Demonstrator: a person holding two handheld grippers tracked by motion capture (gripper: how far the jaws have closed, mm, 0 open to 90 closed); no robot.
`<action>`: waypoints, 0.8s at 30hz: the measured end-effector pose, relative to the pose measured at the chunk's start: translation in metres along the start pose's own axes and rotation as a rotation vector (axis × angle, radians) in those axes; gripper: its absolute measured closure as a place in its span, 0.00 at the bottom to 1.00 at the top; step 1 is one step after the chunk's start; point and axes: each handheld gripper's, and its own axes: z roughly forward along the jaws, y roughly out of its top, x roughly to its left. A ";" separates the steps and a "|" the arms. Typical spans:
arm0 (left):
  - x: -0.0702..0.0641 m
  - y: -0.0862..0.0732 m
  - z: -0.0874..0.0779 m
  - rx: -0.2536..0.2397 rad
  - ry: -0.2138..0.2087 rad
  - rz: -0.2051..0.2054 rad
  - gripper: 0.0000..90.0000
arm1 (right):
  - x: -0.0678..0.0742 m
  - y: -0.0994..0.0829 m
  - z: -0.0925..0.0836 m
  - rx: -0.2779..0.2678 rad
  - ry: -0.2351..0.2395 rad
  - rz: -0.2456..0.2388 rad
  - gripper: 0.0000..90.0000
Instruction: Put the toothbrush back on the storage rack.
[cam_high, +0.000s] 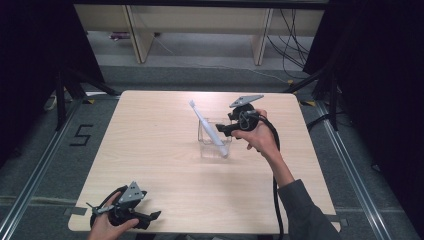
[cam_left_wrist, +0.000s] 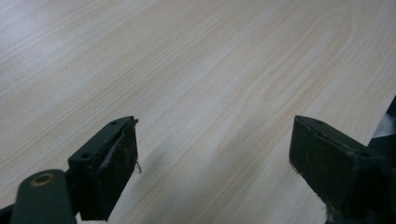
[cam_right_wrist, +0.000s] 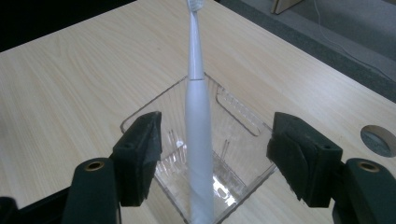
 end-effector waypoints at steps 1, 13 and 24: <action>0.000 0.000 0.000 -0.001 0.000 -0.001 0.17 | 0.000 -0.001 -0.001 -0.007 0.000 0.007 0.39; 0.000 0.000 0.000 -0.003 -0.003 -0.006 0.17 | -0.004 -0.013 -0.014 -0.041 0.003 0.008 0.36; 0.000 0.000 0.000 -0.001 0.000 0.000 0.17 | -0.005 -0.026 -0.023 -0.066 -0.002 0.022 0.35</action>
